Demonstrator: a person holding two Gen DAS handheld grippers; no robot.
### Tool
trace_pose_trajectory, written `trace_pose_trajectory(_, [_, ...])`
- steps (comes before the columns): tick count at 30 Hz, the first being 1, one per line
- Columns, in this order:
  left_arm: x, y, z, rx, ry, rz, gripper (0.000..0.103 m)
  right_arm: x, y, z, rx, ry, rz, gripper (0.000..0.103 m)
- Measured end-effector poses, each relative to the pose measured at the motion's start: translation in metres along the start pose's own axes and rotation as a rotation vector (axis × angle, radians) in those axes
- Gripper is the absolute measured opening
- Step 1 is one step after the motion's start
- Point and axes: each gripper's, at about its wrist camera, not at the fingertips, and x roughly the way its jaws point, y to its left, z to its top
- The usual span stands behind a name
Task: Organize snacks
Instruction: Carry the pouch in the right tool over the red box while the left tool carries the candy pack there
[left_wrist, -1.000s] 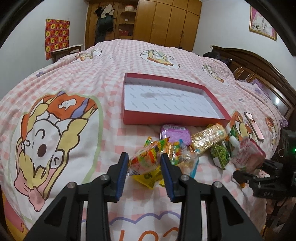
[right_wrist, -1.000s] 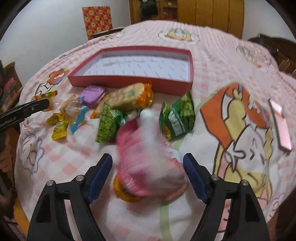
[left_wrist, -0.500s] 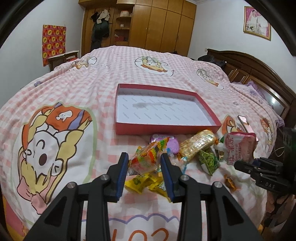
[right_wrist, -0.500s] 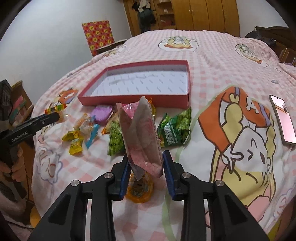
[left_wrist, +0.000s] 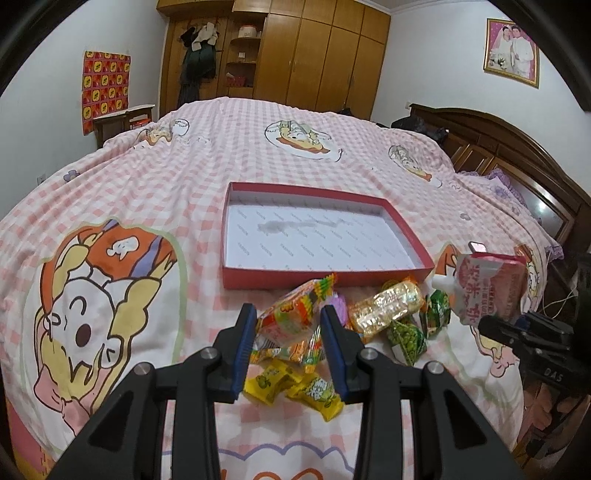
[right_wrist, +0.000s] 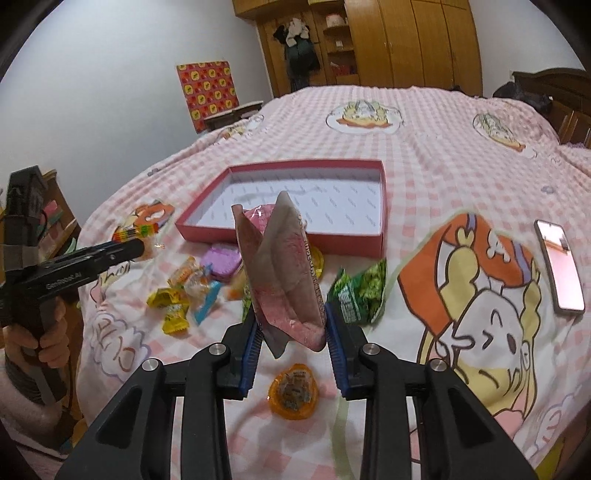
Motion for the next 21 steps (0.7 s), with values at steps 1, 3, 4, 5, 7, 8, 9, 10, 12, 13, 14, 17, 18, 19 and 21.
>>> trace_pose_trajectory(1, [0.000,0.000,0.002,0.001,-0.003,0.000,0.037,-0.002,0.001,0.002,-0.006,-0.006,0.001,0.034])
trace_pose_trajectory(3, [0.001,-0.001,0.007,0.002,-0.010,0.001,0.037,-0.002,0.004,0.005,-0.021,-0.012,0.000,0.034])
trace_pose_trajectory(4, [0.002,-0.002,0.009,0.003,-0.013,0.001,0.037,-0.002,0.004,0.006,-0.026,-0.012,0.000,0.034])
trace_pose_trajectory(5, [0.003,-0.002,0.012,0.003,-0.016,0.002,0.037,0.000,0.005,0.007,-0.031,-0.012,-0.002,0.034])
trace_pose_trajectory(7, [0.006,-0.002,0.017,0.005,-0.021,0.005,0.037,0.003,0.005,0.012,-0.037,-0.010,-0.003,0.034])
trace_pose_trajectory(8, [0.008,-0.002,0.020,0.006,-0.024,0.006,0.037,0.005,0.005,0.014,-0.041,-0.011,-0.004,0.034])
trace_pose_trajectory(9, [0.010,-0.002,0.023,0.007,-0.026,0.010,0.037,0.006,0.005,0.016,-0.044,-0.012,-0.006,0.034])
trace_pose_trajectory(10, [0.013,-0.002,0.027,0.010,-0.028,0.012,0.037,0.007,0.005,0.018,-0.048,-0.012,-0.007,0.034])
trace_pose_trajectory(12, [0.017,-0.002,0.033,0.016,-0.032,0.016,0.037,0.011,0.005,0.024,-0.056,-0.011,-0.010,0.034])
trace_pose_trajectory(13, [0.020,-0.003,0.036,0.022,-0.035,0.019,0.037,0.012,0.004,0.026,-0.058,-0.011,-0.011,0.034])
trace_pose_trajectory(14, [0.022,-0.003,0.039,0.026,-0.038,0.021,0.037,0.016,0.003,0.030,-0.062,-0.009,-0.014,0.034])
trace_pose_trajectory(17, [0.028,-0.004,0.048,0.032,-0.049,0.031,0.037,0.024,0.001,0.037,-0.069,-0.004,-0.025,0.034])
trace_pose_trajectory(18, [0.031,-0.004,0.051,0.032,-0.049,0.033,0.037,0.026,0.001,0.039,-0.069,-0.002,-0.027,0.034])
trace_pose_trajectory(19, [0.034,-0.004,0.054,0.033,-0.048,0.035,0.037,0.028,0.000,0.041,-0.069,0.000,-0.029,0.034])
trace_pose_trajectory(21, [0.041,-0.004,0.058,0.035,-0.045,0.043,0.037,0.035,-0.003,0.047,-0.072,0.005,-0.037,0.034])
